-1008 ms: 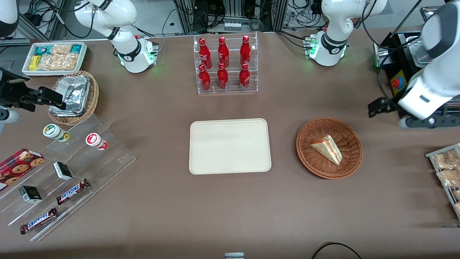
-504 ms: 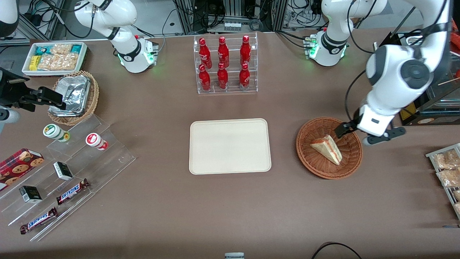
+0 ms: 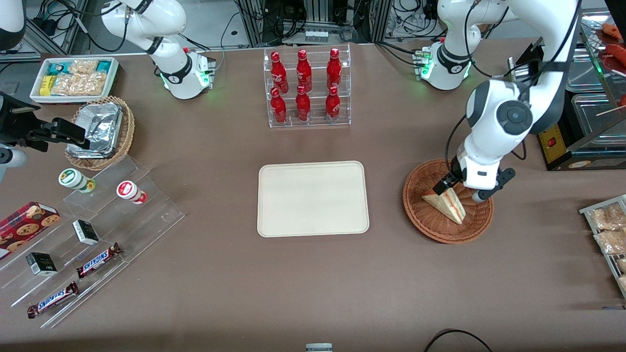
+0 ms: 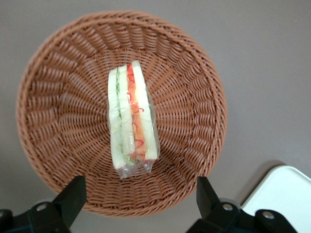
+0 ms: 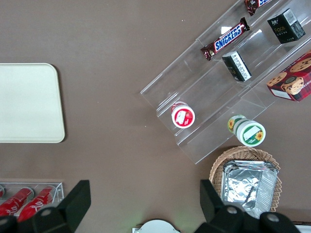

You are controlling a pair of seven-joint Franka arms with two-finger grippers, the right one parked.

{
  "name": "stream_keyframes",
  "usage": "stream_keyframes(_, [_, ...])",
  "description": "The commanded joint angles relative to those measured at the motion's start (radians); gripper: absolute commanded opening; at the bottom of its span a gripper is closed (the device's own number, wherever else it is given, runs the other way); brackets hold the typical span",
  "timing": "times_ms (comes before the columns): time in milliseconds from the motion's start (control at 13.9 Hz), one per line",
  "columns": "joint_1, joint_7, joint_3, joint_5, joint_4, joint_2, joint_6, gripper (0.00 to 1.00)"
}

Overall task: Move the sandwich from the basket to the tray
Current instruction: 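Lower the left gripper and close it on the wrapped sandwich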

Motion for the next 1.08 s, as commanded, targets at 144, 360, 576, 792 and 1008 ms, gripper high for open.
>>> stream_keyframes(144, [0.000,-0.064,0.001,0.020,-0.003,0.047,0.027,1.00])
stream_keyframes(360, [0.008,-0.077,0.009,0.025,0.002,0.109,0.071,1.00])
stream_keyframes(576, [0.010,-0.077,0.012,0.057,0.004,0.132,0.074,1.00])
stream_keyframes(792, [0.011,-0.075,0.013,0.060,0.007,0.147,0.086,0.71])
stream_keyframes(1008, [0.039,-0.072,0.013,0.083,0.010,0.144,0.085,0.10])
